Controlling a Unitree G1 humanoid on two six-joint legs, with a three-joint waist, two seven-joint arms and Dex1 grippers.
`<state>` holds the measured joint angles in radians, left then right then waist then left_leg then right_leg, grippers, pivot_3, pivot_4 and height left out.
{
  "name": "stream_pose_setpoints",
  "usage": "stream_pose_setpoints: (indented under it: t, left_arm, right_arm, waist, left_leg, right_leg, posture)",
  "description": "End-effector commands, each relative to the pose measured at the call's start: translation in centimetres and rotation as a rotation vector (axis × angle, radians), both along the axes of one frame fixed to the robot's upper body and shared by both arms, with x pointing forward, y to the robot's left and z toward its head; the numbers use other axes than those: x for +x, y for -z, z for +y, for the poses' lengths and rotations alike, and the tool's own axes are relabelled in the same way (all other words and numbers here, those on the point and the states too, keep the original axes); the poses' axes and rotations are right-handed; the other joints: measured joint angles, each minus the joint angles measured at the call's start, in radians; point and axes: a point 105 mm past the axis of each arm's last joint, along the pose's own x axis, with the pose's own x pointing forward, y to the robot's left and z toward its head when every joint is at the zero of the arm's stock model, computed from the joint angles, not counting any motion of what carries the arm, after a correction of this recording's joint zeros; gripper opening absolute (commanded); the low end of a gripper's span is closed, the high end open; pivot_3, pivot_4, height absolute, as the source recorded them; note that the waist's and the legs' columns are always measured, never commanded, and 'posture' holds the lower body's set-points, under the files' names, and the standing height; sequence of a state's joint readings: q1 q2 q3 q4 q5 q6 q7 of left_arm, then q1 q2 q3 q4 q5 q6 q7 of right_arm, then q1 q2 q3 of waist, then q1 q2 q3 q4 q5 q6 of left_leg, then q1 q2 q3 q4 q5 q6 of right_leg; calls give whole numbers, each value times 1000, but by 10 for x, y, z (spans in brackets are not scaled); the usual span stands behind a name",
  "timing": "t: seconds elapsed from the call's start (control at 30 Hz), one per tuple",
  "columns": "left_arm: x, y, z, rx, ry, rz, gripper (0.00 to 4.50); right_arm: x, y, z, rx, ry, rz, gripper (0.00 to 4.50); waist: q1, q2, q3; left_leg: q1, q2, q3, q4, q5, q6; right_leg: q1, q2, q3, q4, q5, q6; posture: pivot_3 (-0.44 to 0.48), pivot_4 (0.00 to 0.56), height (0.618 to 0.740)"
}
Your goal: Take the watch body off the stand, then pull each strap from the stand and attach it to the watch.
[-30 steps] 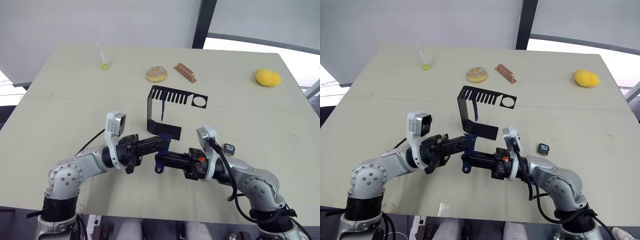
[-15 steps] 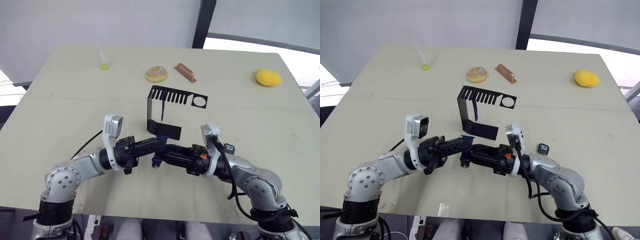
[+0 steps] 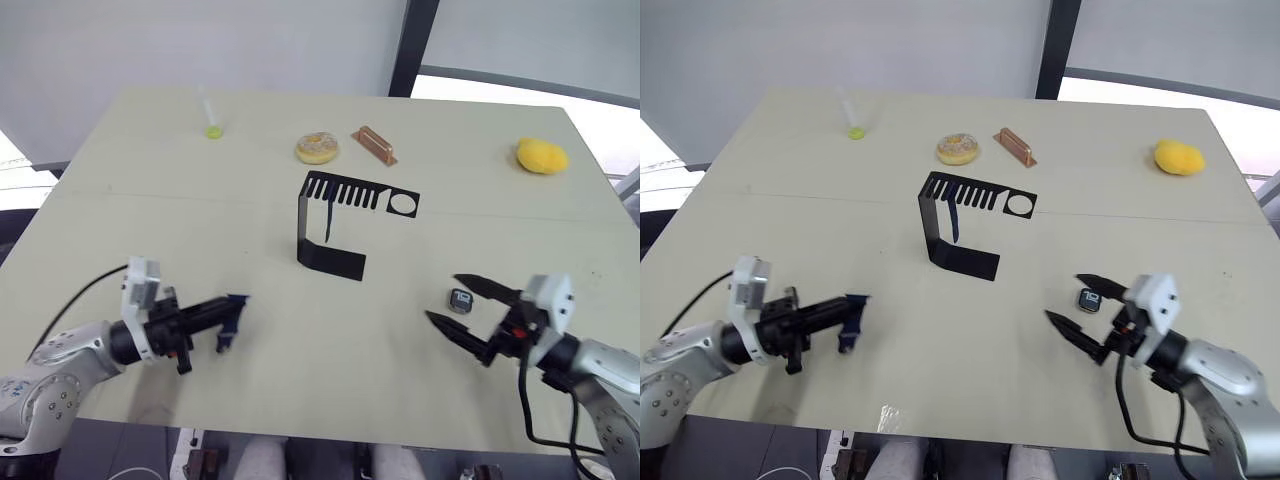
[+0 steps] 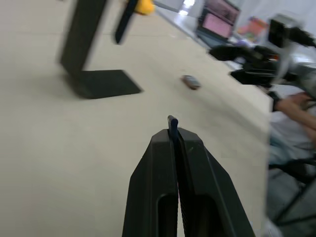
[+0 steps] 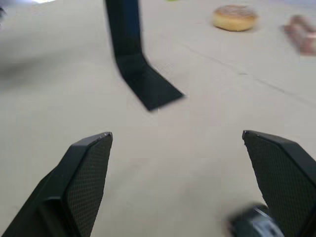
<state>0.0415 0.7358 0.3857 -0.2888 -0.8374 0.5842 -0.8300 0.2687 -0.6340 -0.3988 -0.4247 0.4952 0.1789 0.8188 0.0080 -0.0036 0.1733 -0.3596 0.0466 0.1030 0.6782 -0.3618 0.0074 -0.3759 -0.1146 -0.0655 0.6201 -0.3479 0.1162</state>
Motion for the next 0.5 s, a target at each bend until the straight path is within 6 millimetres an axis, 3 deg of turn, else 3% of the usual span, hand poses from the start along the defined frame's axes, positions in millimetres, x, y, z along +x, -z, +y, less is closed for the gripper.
stream_pose_setpoints:
  t: [0.03,0.17,0.27,0.4,0.5]
  left_arm:
    - [8,-15,42,65,-238,-153,0]
    - [-2,-9,83,154,-430,-201,0]
    - [-10,-8,94,177,-481,-212,0]
    - [-8,-14,87,177,-479,-251,0]
    - [-2,-22,69,169,-429,-287,0]
  right_arm:
    - [-13,-1,-48,-80,219,-97,4454]
    - [-45,19,-104,-120,464,-50,4454]
    - [-69,32,-134,-137,611,-5,4454]
    - [-72,33,-141,-104,657,-24,4454]
    - [-59,32,-128,-53,629,-51,4454]
  waist:
    - [-3,0,0]
    - [-10,0,0]
    - [-13,-1,0]
    - [-16,-1,0]
    - [-16,-1,0]
  left_leg:
    - [0,0,0,0,0,0]
    - [3,1,3,-5,0,0]
    - [8,1,8,-12,0,0]
    - [9,2,8,-13,0,-3]
    - [10,3,8,-14,0,-4]
  right_leg:
    - [0,0,0,0,0,0]
    - [0,-2,2,0,0,0]
    - [0,-2,4,-2,0,0]
    - [0,-3,8,-2,0,0]
    - [-1,-3,9,0,0,-1]
  posture:
    - [0,150,740]
    - [0,150,740]
    - [0,150,740]
    - [0,150,740]
    - [0,150,740]
